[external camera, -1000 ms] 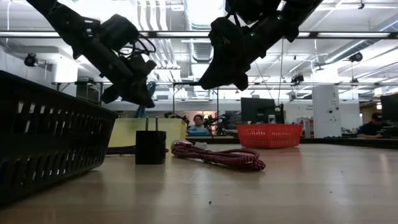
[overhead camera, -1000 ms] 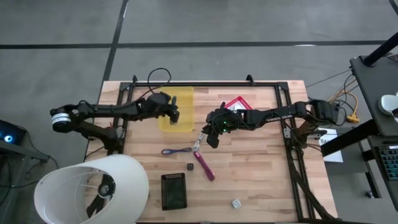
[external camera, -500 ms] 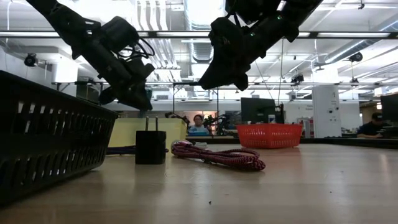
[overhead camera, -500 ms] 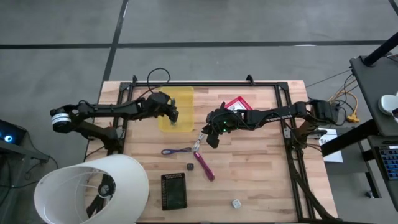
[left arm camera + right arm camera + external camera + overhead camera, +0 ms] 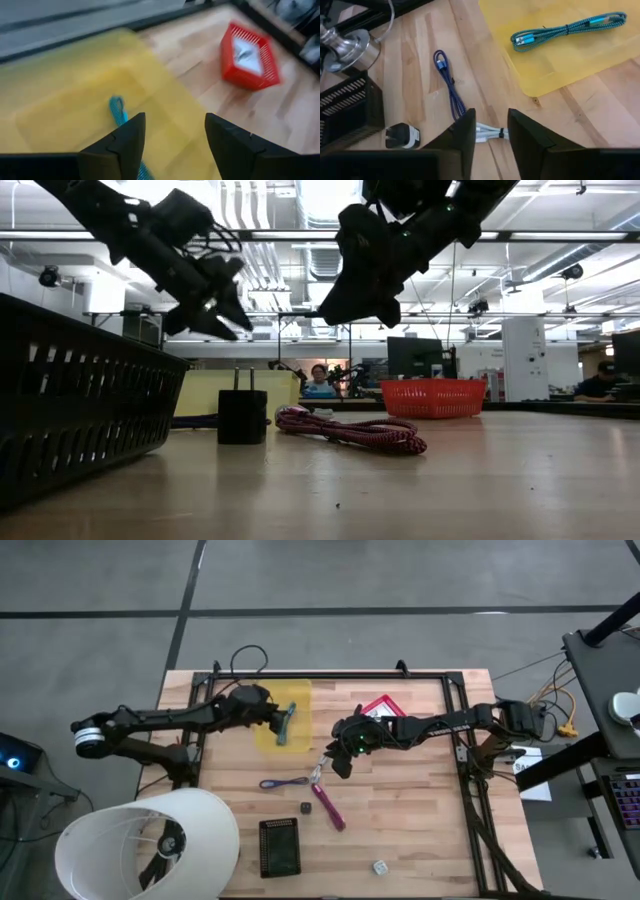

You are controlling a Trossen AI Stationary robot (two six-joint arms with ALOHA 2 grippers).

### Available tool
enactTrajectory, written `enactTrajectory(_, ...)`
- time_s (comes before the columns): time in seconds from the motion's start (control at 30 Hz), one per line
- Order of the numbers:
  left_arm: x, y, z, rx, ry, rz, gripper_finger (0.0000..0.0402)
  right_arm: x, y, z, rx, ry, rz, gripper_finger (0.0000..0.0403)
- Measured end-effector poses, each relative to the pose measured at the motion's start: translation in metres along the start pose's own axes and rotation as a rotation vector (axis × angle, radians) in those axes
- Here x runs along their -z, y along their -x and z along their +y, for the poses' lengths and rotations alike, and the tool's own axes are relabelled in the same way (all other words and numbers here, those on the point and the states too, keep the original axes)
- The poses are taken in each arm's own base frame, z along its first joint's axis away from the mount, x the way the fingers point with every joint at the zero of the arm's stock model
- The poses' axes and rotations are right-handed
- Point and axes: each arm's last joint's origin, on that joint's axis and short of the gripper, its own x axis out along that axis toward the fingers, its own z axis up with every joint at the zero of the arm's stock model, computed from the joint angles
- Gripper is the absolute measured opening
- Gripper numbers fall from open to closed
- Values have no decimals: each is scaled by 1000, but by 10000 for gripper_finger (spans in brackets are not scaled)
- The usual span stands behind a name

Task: Pick and place items into bin
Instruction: Put the white charger cable into the yellow bin

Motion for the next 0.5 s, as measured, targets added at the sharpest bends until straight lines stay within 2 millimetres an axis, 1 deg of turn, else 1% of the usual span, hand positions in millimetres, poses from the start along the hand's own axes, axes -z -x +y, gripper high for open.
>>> enactTrajectory(0.07,-5,7,-1,19,6,-34,195,1,0,1,-3,58,3,127)
enactTrajectory(0.2,-13,24,-3,58,17,-104,197,2,-1,2,-4,230,7,165)
enactTrajectory(0.27,-17,32,-4,76,22,-136,197,3,-1,1,-1,281,20,180)
enactTrajectory(0.37,-21,43,-4,97,29,-177,197,7,-1,-4,15,371,74,194)
enactTrajectory(0.5,-25,54,-4,119,35,-218,197,12,0,-7,21,564,137,198)
